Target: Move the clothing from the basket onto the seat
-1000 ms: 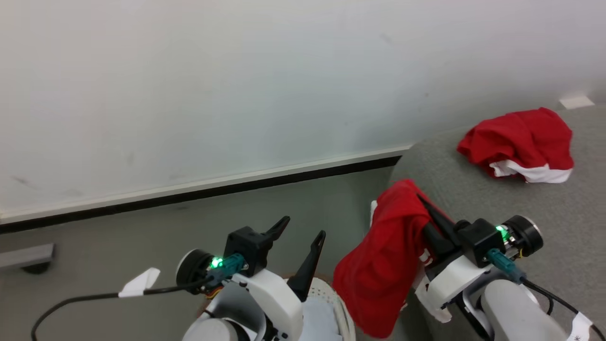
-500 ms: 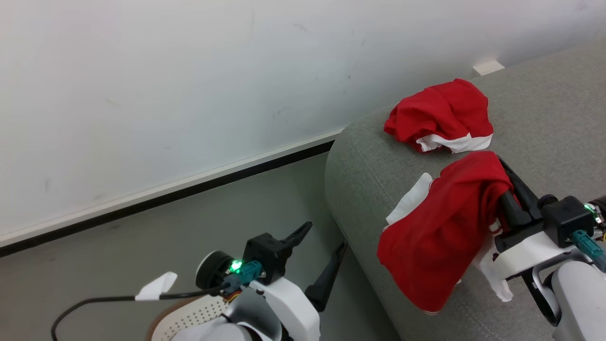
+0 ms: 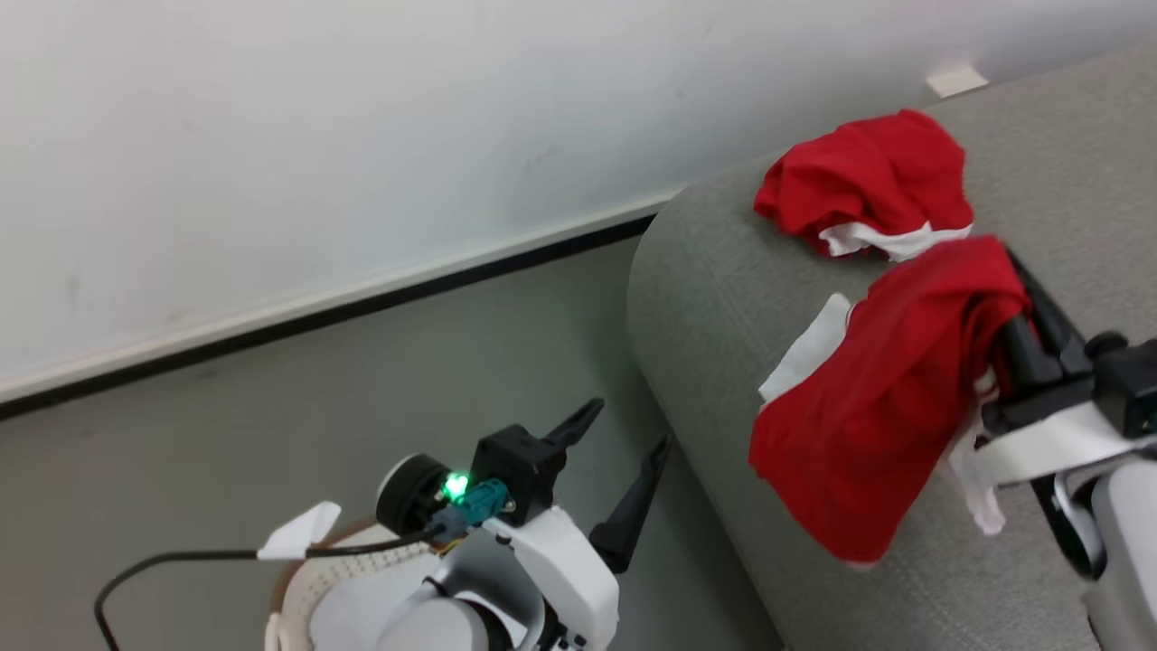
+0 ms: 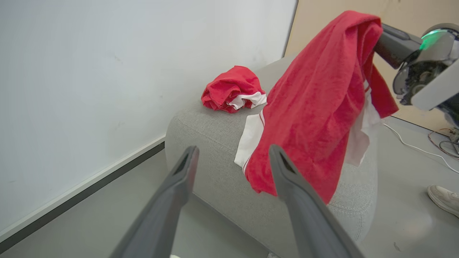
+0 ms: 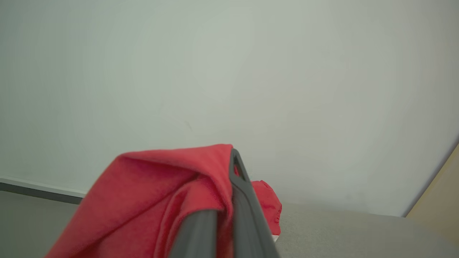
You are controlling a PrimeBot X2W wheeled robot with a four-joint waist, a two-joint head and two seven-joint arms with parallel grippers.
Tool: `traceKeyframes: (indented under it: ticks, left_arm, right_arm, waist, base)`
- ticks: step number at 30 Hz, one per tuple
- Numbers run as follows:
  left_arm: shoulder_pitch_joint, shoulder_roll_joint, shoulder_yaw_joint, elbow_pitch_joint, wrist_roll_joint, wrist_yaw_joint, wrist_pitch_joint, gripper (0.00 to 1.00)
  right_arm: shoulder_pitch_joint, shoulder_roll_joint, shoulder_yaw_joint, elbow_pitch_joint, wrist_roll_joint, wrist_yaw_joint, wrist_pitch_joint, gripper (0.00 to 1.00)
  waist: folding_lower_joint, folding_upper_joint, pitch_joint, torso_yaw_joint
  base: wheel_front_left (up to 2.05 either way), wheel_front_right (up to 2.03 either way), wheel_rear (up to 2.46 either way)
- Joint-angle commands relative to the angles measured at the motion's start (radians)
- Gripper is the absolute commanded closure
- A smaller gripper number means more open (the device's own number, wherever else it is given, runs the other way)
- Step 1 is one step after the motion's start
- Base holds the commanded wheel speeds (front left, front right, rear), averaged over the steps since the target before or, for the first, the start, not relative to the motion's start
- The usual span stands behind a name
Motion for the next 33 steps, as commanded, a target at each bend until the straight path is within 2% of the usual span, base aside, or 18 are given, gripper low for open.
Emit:
traceKeyframes:
  ticks: [1, 10, 14, 20, 26, 33]
  left_arm:
    - [-0.021, 0.014, 0.002, -0.006, 0.013, -0.007, 0.005, 0.00]
    - [-0.129, 0.044, 0.024, -0.043, 0.033, -0.030, 0.021, 0.00]
    - [-0.191, 0.054, 0.036, -0.063, 0.043, -0.046, 0.017, 0.00]
    - [-0.275, 0.059, 0.050, -0.075, 0.052, -0.063, -0.004, 0.00]
    - [-0.296, 0.064, 0.061, -0.061, 0.057, -0.059, -0.029, 0.00]
    - [-0.269, 0.080, 0.068, -0.067, 0.048, -0.047, -0.027, 0.00]
  right_arm:
    - [-0.049, 0.010, -0.016, -0.015, -0.013, -0.002, 0.000, 1.00]
    - [-0.311, 0.036, -0.156, 0.003, -0.098, -0.002, 0.007, 1.00]
    - [-0.469, 0.018, -0.272, 0.046, -0.139, -0.002, 0.034, 1.00]
    - [-0.636, -0.067, -0.470, 0.119, -0.201, -0.002, 0.066, 1.00]
    - [-0.606, -0.119, -0.655, 0.202, -0.287, -0.002, 0.053, 1.00]
    - [-0.519, -0.079, -0.818, 0.312, -0.388, -0.002, 0.032, 1.00]
  waist:
    - [0.0000, -0.0001, 0.062, 0.038]
    - [0.0000, -0.0001, 0.270, 0.126]
    - [0.0000, -0.0001, 0.371, 0.160]
    - [0.0000, -0.0001, 0.501, 0.207]
    - [0.0000, -0.0001, 0.556, 0.227]
    - [0.0000, -0.0001, 0.594, 0.226]
  base:
    - [0.00, 0.00, 0.00]
    - [0.00, 0.00, 0.00]
    - [0.00, 0.00, 0.00]
    - [0.00, 0.00, 0.00]
    - [0.00, 0.00, 0.00]
    - [0.00, 0.00, 0.00]
